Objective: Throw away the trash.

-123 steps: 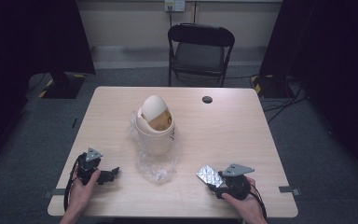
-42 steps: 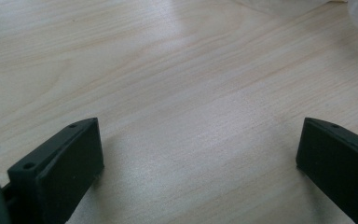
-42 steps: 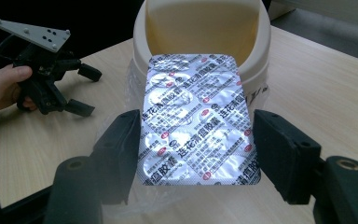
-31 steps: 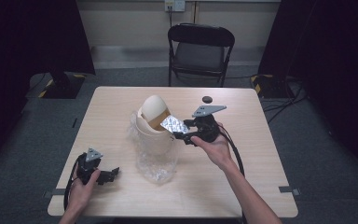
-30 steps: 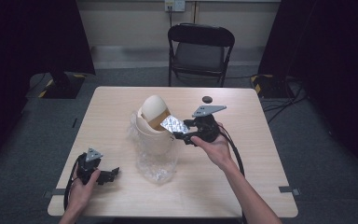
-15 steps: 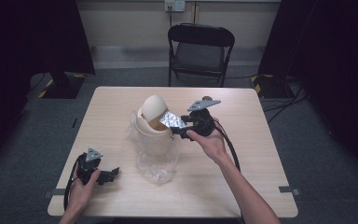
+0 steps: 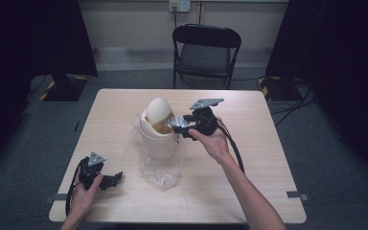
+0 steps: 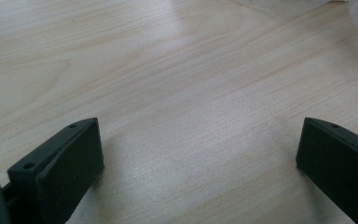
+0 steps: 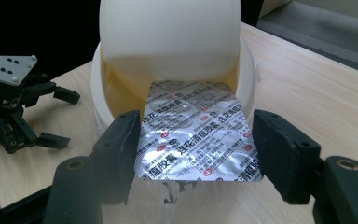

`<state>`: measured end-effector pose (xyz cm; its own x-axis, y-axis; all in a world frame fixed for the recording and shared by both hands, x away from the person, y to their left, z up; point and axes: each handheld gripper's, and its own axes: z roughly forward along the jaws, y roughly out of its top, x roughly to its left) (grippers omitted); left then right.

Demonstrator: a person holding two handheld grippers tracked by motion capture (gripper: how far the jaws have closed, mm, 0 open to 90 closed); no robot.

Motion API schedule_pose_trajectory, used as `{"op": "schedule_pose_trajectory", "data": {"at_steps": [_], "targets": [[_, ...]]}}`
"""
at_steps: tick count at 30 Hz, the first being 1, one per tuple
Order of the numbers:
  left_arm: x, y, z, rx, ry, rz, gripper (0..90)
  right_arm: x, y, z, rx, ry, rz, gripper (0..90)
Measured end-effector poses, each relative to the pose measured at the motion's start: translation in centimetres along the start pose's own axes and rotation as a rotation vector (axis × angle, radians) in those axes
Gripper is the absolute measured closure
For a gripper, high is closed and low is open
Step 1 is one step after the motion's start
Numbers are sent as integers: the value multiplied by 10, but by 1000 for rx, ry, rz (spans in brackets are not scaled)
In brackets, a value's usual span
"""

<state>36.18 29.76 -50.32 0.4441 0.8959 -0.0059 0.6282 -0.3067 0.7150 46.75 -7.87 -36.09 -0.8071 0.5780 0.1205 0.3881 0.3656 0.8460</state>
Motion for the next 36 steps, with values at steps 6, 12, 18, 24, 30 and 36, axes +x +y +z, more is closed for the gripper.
{"op": "schedule_pose_trajectory", "data": {"at_steps": [6,12,18,24,30,36], "targets": [[0,0,0,0,1,1,0,1,9,5,-5,-2,-5,346],[0,0,0,0,0,1,0,1,10,16,10,7,10,347],[0,0,0,0,1,1,0,4,15,24,23,-9,10,351],[0,0,0,0,1,1,0,5,16,26,19,-47,20,282],[0,0,0,0,1,1,0,0,15,27,16,-65,34,231],[0,0,0,0,0,1,0,-9,14,28,14,-55,53,208]]}}
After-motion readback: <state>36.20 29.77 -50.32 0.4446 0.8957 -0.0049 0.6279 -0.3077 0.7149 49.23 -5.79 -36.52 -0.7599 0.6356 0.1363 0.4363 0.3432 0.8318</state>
